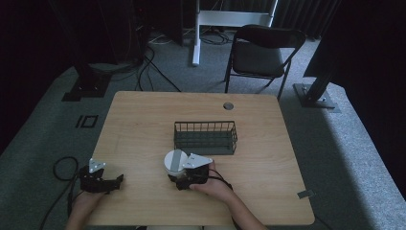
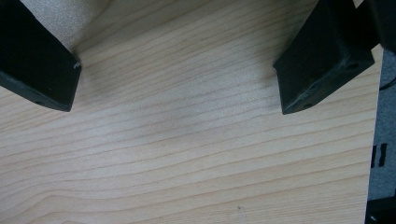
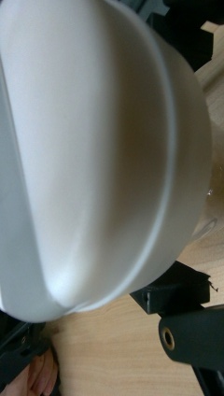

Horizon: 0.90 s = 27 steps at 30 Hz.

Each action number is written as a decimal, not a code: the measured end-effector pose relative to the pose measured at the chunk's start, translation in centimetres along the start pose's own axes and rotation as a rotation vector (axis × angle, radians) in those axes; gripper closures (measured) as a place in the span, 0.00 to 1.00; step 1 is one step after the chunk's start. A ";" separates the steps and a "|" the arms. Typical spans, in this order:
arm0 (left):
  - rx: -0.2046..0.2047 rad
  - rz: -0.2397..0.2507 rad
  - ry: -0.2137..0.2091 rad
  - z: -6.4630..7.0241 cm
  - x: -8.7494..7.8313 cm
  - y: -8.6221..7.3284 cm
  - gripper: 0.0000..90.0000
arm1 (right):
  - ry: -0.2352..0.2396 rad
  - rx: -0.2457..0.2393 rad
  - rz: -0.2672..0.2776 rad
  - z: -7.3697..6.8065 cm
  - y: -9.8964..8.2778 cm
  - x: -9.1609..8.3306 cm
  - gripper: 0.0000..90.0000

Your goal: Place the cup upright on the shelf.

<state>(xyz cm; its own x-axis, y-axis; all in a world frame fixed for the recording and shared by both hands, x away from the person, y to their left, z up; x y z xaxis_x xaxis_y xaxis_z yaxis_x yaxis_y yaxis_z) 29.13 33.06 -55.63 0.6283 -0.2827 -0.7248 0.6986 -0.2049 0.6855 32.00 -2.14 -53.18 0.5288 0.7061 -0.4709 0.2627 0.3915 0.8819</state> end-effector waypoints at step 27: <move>0.000 0.000 0.000 0.0 0.0 0.0 0.00 | -0.048 0.025 0.082 0.9 5.7 -2.7 0.20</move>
<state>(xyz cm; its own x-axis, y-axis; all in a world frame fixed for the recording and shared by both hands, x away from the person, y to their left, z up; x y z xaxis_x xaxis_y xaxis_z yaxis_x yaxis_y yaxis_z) 29.12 33.06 -55.63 0.6285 -0.2824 -0.7248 0.6985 -0.2050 0.6856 32.77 -2.31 -46.90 0.5875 0.7055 -0.3963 0.2368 0.3184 0.9179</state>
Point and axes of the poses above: each handheld gripper's, and its own axes: x roughly forward along the jaws, y roughly out of its top, z roughly to its right, the point moved 1 cm from there along x, roughly forward along the jaws, and after that the axes turned 6 degrees about -y, right-handed, at the moved point
